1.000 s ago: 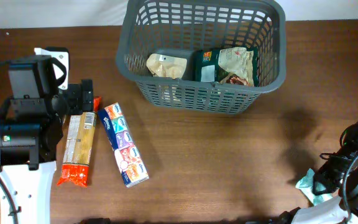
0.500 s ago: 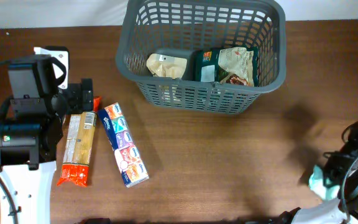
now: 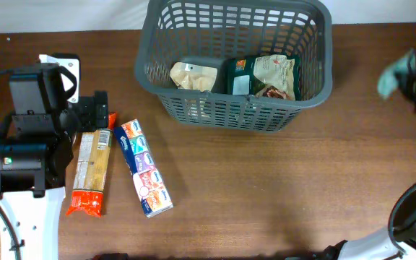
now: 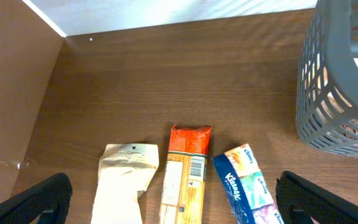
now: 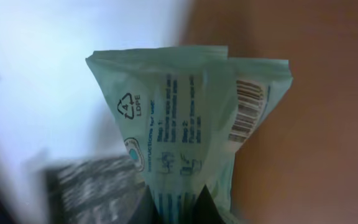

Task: Pack container
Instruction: 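Carry the wipes pouch over the basket and release it inside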

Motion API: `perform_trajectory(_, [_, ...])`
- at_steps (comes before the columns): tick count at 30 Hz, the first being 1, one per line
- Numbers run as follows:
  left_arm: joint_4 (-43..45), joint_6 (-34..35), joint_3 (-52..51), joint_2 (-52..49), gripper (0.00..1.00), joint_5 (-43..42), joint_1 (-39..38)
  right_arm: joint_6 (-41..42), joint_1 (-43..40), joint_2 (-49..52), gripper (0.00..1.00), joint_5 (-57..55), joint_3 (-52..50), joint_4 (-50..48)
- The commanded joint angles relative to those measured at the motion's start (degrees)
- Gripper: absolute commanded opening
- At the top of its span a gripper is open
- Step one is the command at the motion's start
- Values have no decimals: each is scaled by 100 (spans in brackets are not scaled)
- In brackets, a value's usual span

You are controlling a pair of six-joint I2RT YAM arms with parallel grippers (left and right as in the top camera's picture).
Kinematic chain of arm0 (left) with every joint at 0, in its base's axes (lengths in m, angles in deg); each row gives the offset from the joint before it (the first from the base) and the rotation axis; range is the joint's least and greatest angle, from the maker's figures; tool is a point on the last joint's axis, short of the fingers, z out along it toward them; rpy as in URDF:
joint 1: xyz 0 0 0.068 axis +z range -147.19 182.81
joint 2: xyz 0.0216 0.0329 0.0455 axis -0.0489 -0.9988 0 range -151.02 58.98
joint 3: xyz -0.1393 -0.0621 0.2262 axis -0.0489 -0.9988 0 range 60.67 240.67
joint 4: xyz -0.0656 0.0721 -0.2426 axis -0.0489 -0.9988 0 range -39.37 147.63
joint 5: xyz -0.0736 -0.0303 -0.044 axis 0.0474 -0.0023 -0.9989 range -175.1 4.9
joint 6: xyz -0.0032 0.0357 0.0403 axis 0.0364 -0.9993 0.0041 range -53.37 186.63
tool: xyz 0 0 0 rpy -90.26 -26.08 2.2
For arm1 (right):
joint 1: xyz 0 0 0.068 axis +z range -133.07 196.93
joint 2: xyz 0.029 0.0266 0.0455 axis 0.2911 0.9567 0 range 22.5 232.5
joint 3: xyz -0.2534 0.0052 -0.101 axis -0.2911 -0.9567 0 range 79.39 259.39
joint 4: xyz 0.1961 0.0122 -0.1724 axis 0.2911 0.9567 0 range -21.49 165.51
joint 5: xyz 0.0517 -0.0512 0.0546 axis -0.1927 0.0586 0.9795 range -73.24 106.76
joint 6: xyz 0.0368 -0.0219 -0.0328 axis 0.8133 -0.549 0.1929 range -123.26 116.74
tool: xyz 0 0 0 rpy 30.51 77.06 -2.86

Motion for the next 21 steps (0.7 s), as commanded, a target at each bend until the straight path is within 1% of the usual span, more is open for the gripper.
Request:
perform_trajectory(1, [31,-96,20,7,99,-81,31,-737,579,-26,4,2100,772,-404])
perform_trajectory(4, [31,-96,20,7,99,-79,31,-1113,1316,-26,4,3086,1357,-1434])
perform_trajectory(6, [31,-96,20,7,99,-79,31,-1322,1945,-26,4,3458,1613,-2293])
perform_trajectory(9, [31,-98,20,7,99,-76,31,-1320,2859,-24,4,3495,1679,-3545])
perform_trajectory(11, [24,-179,20,7,99,-79,31,-1443,3432,39,4,3276,1676,-3884])
perform_trajectory(13, [7,-271,20,7,99,-74,31,-1867,3842,136,4,2957,1663,-3735])
perform_trajectory(15, [4,-271,20,7,99,-76,31,-2236,4146,245,4,2481,1635,-3303])
perform_trajectory(19, [7,-354,20,7,99,-76,31,-3185,4557,494,4,1043,1613,-1659])
perform_trajectory(21, [7,-354,20,7,99,-76,31,-3335,4680,616,4,166,1613,-1008])
